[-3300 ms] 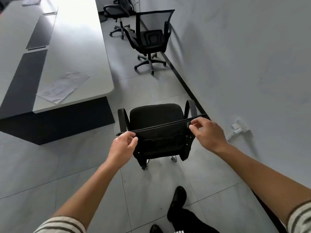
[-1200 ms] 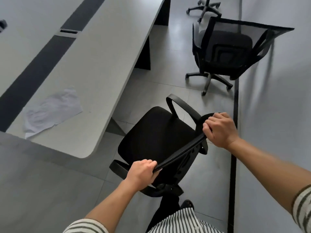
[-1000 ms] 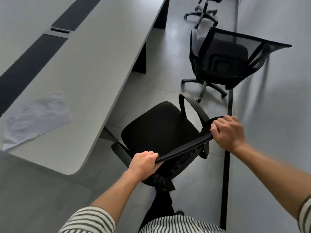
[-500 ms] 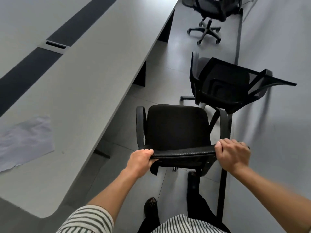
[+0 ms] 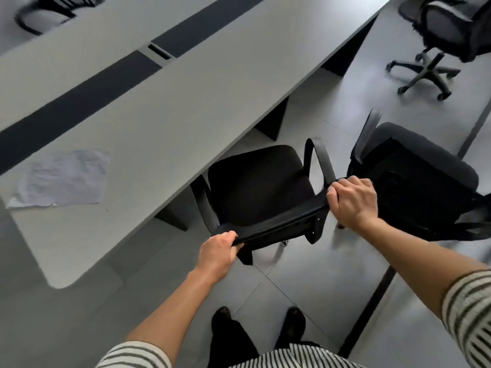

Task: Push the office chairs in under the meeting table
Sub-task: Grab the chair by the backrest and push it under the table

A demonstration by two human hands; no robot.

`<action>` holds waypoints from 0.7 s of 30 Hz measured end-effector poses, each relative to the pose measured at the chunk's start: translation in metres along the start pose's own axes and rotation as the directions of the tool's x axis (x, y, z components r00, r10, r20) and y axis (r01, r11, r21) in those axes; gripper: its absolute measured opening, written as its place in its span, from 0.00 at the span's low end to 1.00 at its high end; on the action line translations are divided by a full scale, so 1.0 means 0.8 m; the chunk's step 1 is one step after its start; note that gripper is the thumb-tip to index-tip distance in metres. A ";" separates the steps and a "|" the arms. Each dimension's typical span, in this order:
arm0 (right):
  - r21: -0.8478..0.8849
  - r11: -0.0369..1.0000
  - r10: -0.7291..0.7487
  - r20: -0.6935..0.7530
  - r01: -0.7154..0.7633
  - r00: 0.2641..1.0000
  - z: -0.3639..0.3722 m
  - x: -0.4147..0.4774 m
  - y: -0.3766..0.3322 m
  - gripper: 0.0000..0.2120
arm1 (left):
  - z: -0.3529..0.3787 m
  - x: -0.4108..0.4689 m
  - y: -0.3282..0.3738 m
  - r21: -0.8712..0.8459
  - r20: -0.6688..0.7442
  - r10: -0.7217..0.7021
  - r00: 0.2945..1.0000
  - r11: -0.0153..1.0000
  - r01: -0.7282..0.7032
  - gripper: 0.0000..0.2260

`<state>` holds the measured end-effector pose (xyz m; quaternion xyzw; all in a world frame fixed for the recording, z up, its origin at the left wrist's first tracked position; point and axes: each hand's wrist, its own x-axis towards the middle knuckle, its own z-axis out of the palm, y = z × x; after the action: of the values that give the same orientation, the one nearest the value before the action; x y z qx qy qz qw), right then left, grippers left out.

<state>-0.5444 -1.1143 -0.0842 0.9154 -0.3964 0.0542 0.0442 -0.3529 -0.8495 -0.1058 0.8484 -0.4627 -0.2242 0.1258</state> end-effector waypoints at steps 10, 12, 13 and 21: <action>0.076 0.983 -0.166 0.004 0.165 0.986 0.029 0.129 -0.062 0.20 | -0.042 0.074 -0.063 0.045 -0.033 -0.065 0.997 0.997 0.066 0.08; 0.075 0.981 -0.177 -0.005 0.177 0.984 0.032 0.154 -0.068 0.19 | -0.059 0.100 -0.076 0.071 -0.032 -0.031 0.999 0.997 0.033 0.09; 0.074 0.980 -0.185 -0.009 0.185 0.983 0.032 0.165 -0.069 0.19 | -0.068 0.114 -0.081 0.086 -0.023 -0.008 1.000 0.996 0.010 0.09; 0.094 0.963 -0.248 -0.049 0.252 0.967 0.042 0.274 -0.097 0.20 | -0.088 0.182 -0.111 0.070 0.055 -0.072 0.996 0.995 0.068 0.10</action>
<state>-0.3367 -1.2234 -0.0907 0.9580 -0.2736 0.0846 0.0121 -0.1846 -0.9238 -0.1203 0.8611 -0.4435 -0.2367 0.0755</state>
